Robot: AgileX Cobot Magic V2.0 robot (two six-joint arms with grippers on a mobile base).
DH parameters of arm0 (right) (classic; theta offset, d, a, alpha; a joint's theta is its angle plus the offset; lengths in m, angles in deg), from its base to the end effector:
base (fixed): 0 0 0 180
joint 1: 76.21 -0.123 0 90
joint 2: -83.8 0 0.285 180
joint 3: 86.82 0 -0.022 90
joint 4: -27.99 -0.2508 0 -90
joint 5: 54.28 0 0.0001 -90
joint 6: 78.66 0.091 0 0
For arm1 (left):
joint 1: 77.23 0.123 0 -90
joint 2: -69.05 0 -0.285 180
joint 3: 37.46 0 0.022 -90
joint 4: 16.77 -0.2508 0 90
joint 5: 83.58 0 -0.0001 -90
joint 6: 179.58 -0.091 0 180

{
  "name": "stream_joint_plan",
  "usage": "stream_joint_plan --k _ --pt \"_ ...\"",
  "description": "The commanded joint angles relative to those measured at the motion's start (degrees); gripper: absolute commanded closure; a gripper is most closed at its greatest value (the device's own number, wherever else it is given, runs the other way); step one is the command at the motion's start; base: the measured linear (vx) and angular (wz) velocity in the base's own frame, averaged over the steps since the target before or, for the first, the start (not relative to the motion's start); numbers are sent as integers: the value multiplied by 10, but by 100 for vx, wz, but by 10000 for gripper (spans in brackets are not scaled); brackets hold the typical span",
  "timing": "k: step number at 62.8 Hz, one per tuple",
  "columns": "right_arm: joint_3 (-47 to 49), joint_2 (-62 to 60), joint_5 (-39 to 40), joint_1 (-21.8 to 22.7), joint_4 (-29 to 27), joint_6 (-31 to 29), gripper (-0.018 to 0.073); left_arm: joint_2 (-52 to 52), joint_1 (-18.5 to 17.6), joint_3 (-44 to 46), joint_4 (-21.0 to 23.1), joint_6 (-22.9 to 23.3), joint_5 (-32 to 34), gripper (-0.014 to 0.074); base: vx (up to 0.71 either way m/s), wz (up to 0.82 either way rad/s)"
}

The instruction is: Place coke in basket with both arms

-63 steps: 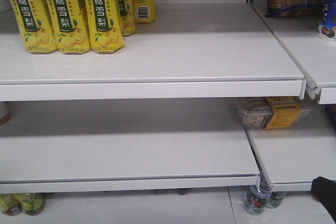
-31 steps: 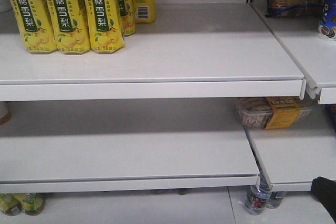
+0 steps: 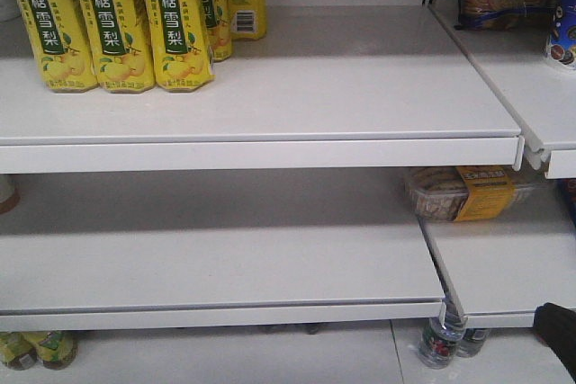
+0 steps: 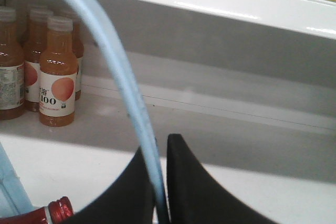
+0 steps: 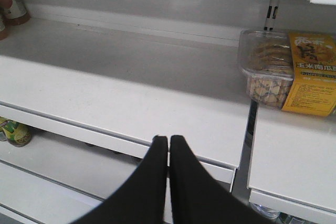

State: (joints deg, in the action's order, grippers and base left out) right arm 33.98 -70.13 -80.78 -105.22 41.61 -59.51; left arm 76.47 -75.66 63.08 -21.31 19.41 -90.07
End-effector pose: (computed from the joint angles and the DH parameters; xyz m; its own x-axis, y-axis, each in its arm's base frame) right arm 0.0716 0.0287 0.2582 -0.3606 -0.0631 -0.9306 -0.3557 0.9316 0.0747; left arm 0.0574 0.0024 0.1900 -0.0475 -0.2514 -0.9667 -0.0498 0.9672 -0.2491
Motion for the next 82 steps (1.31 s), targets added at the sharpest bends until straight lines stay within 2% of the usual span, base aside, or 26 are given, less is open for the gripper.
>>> stream_joint_plan --k 1,8,13,18,24,33,42,48,51,65,71,82 --pt "14 3 39 3 7 -2 564 -12 1 -5 -26 -26 87 603 0 0" --pt "14 3 38 4 2 -2 564 -12 1 -5 -26 -26 87 603 0 0" --pt "14 3 36 21 -34 -2 564 -12 1 -5 -26 -26 87 603 0 0" --pt "14 3 32 55 -76 -2 564 -12 1 -5 -26 -26 87 603 0 0" --pt "-1 3 42 112 -92 -2 564 -12 1 -5 -26 -26 87 603 0 0" --pt "-84 0 128 198 -108 -2 564 -12 1 -5 -26 -26 87 603 0 0" --pt "-165 -42 217 220 -136 -1 564 -12 1 -5 -26 -26 87 603 0 0" --pt "-206 -73 268 232 -136 -1 564 -12 1 -5 -26 -26 87 603 0 0" --pt "-204 -92 246 241 -127 -2 564 -12 1 -5 -26 -26 87 603 0 0" --pt "-205 -201 242 272 -51 -7 564 -12 1 -5 -26 -26 87 603 0 0" --pt "-205 -198 256 280 -31 -7 564 -12 1 -5 -26 -26 87 603 0 0" --pt "-205 -199 274 283 -32 -27 564 -12 1 -5 -26 -26 87 603 0 0"
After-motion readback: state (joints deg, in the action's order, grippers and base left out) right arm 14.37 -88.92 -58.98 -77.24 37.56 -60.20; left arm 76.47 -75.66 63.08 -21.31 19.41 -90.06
